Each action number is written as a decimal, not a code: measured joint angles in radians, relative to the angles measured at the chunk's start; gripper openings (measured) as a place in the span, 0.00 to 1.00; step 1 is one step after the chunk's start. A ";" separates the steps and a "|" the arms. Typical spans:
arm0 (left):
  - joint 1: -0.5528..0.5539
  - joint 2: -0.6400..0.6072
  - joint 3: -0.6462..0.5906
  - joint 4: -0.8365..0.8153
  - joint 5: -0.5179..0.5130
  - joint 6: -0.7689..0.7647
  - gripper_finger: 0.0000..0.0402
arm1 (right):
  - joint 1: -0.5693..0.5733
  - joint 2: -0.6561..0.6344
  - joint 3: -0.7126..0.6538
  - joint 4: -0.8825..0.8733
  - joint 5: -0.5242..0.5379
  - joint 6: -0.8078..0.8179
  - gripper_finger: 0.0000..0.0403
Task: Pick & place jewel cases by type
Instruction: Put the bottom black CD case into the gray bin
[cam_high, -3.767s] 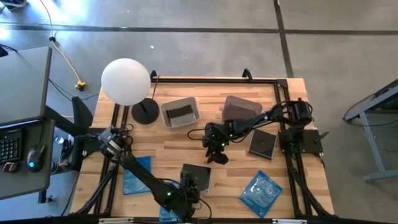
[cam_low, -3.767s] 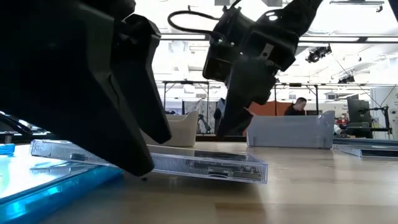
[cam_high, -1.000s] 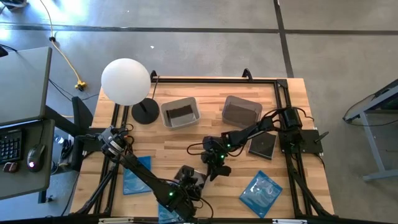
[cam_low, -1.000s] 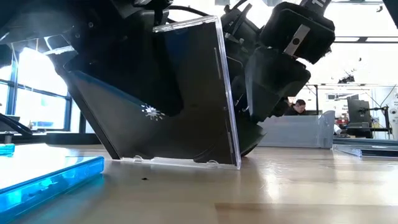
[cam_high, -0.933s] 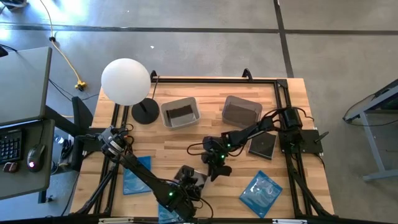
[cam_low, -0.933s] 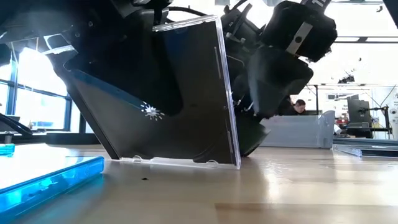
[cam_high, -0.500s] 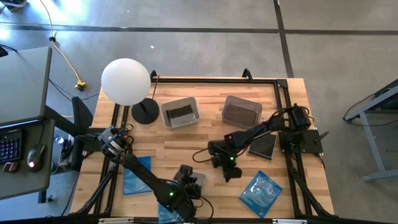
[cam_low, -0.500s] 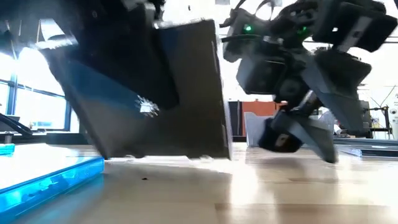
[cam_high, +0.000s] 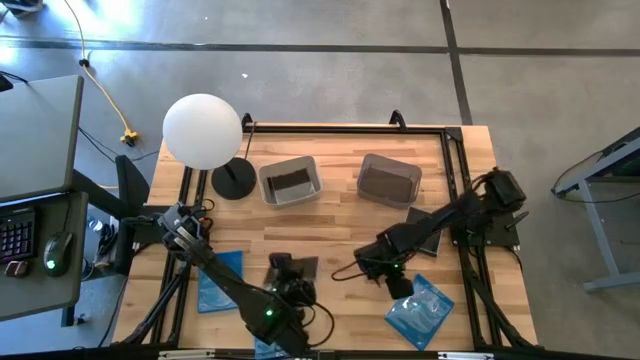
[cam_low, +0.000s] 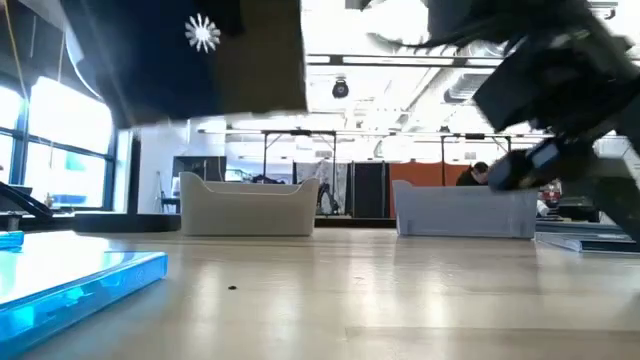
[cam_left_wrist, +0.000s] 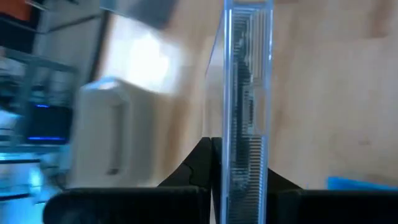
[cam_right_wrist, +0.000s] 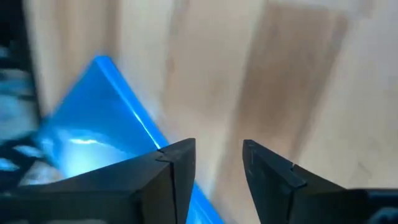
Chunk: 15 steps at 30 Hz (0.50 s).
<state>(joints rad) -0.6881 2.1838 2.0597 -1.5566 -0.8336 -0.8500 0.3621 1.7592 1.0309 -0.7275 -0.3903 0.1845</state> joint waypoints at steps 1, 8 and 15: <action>0.004 0.000 0.003 -0.019 -0.024 -0.001 0.04 | 0.014 -0.022 0.000 -0.013 0.054 0.008 0.31; 0.127 -0.004 0.010 -0.014 -0.210 0.227 0.04 | 0.086 -0.163 0.000 -0.013 0.318 0.167 0.31; 0.358 -0.004 0.009 -0.015 -0.095 0.250 0.04 | 0.164 -0.258 0.000 -0.009 0.412 0.253 0.31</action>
<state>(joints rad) -0.3300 2.1796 2.0686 -1.5712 -0.9282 -0.5997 0.5265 1.5011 1.0313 -0.7368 0.0218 0.4376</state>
